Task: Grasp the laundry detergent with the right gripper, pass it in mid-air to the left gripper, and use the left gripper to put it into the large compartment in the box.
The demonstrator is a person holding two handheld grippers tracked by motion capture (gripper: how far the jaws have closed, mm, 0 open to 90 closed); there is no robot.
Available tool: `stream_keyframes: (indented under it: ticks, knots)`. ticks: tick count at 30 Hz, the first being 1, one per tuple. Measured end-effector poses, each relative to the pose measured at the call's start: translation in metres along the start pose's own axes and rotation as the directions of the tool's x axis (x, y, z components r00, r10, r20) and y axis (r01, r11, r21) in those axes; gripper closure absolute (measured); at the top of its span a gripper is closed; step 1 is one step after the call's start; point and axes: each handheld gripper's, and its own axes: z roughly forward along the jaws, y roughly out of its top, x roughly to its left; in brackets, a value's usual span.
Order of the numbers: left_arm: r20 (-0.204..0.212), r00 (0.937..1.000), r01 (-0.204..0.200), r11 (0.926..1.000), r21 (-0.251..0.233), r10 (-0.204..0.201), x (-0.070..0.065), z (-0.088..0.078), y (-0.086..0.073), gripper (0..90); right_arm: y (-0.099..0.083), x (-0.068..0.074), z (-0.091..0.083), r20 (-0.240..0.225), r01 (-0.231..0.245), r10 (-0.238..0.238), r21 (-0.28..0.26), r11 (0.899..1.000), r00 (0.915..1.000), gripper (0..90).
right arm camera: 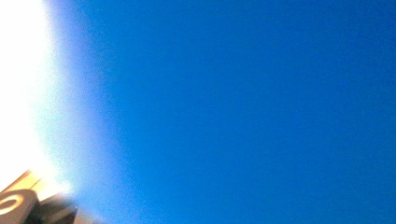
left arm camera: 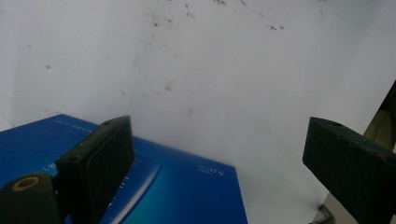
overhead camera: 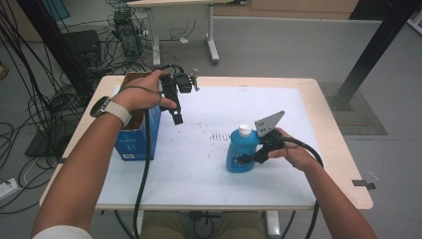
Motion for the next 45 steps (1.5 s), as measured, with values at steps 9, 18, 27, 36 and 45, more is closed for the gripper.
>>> stream_keyframes:
  ticks: [9,18,27,36,45]
  knots:
    - [-0.001,1.0000,0.001,1.0000,-0.003,-0.001,-0.0006,-0.0003,-0.0005,9.4,-0.0004,-0.0001,0.0000,0.000,-0.001,0.001,-0.004,1.000,1.0000,42.1]
    - [-0.004,1.0000,0.001,1.0000,0.000,-0.001,-0.0006,-0.0008,-0.0006,8.9,-0.0005,-0.0002,0.0001,0.001,-0.003,0.003,-0.006,1.000,1.0000,42.1]
    - [-0.008,1.0000,0.006,0.9999,-0.009,-0.006,-0.0009,-0.0006,-0.0006,8.3,-0.0009,0.0004,-0.0001,0.004,-0.005,0.005,-0.008,1.000,1.0000,42.3]
    - [-0.004,0.9998,0.019,0.9996,-0.021,-0.020,-0.0006,-0.0029,-0.0044,7.9,-0.0001,0.0006,-0.0004,0.011,-0.014,0.014,-0.008,1.000,0.9998,42.5]
    - [-0.015,0.9998,0.012,0.9996,-0.026,-0.012,-0.0033,-0.0065,-0.0073,8.0,0.0008,0.0008,-0.0004,0.018,-0.017,0.017,-0.005,1.000,0.9997,42.7]
